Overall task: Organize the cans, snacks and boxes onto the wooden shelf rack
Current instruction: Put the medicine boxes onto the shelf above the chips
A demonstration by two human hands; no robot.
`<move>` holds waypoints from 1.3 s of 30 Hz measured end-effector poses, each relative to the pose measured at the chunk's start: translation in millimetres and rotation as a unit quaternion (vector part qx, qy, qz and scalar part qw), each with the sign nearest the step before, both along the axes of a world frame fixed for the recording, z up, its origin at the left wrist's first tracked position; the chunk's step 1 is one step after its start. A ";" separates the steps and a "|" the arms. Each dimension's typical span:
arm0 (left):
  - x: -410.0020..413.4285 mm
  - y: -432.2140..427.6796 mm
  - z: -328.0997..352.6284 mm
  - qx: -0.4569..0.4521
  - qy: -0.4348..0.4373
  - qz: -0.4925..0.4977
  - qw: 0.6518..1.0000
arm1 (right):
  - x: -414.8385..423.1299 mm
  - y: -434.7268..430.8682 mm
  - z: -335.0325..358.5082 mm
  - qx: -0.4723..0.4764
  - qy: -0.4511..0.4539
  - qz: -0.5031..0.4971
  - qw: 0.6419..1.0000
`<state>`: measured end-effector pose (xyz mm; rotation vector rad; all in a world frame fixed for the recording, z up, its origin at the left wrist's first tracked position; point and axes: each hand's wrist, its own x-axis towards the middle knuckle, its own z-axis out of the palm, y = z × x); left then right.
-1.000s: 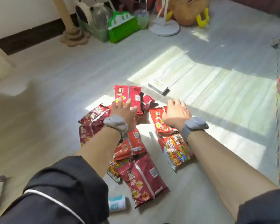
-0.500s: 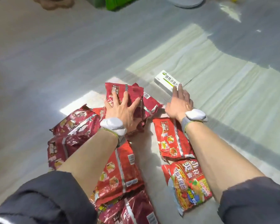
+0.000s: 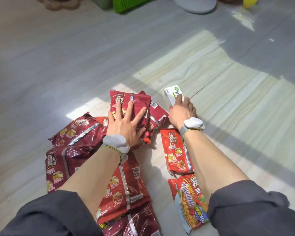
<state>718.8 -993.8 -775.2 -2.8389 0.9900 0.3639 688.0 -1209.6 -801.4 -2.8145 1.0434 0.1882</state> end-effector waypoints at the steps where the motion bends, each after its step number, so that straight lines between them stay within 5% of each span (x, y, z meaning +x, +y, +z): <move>1: -2.0 -1.1 0.3 0.007 0.000 0.003 1.000 | -4.8 0.6 2.2 -0.007 -0.005 -0.006 1.000; 10: -10.4 4.3 25.1 0.077 -0.002 0.010 0.997 | -65.6 38.6 23.9 -0.042 -0.043 -0.024 0.998; 15: -41.6 28.0 42.8 -0.011 -0.054 -0.027 0.998 | -113.9 67.8 52.5 -0.068 -0.061 -0.013 0.996; 22: -102.2 84.8 123.6 0.039 0.032 0.049 0.998 | -183.9 132.0 127.8 -0.034 -0.052 0.025 0.998; 29: -151.9 191.4 244.4 0.023 -0.002 0.051 0.998 | -230.0 221.7 246.3 0.100 -0.009 0.168 0.981; 39: -231.8 388.8 376.0 -0.037 -0.001 0.246 0.969 | -236.8 396.9 403.9 0.338 -0.032 0.290 0.895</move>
